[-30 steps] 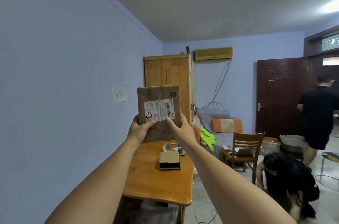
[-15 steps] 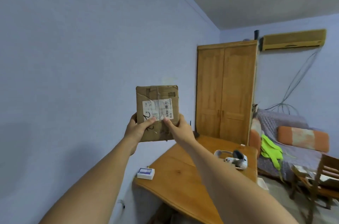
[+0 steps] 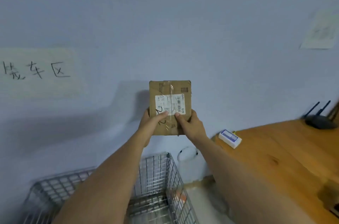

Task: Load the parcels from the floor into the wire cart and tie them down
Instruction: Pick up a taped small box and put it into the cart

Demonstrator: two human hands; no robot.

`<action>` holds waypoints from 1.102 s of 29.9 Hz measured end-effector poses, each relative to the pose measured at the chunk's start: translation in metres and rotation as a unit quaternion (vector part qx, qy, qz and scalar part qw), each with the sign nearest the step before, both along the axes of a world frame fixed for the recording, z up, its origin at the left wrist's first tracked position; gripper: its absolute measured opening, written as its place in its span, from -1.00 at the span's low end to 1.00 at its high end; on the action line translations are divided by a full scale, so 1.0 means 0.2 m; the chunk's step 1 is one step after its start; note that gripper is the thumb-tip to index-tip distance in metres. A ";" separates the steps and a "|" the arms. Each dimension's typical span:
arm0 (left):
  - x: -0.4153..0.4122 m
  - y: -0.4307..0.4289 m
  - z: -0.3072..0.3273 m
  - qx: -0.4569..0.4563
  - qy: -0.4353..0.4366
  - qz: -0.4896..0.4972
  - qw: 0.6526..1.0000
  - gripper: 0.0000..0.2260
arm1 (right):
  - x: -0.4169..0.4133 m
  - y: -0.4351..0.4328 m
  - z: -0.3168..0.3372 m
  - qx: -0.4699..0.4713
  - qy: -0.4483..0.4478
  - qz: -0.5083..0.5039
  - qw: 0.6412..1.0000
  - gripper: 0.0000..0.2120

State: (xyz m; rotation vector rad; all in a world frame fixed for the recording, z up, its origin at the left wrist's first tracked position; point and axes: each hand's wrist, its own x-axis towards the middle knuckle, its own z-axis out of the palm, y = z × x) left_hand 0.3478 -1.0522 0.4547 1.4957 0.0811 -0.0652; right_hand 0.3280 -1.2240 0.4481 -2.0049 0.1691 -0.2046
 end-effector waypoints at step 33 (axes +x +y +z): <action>-0.04 0.20 -4.25 0.086 0.360 0.288 0.883 -0.47 | 0.19 0.46 -4.17 0.090 0.366 0.046 0.925 -0.43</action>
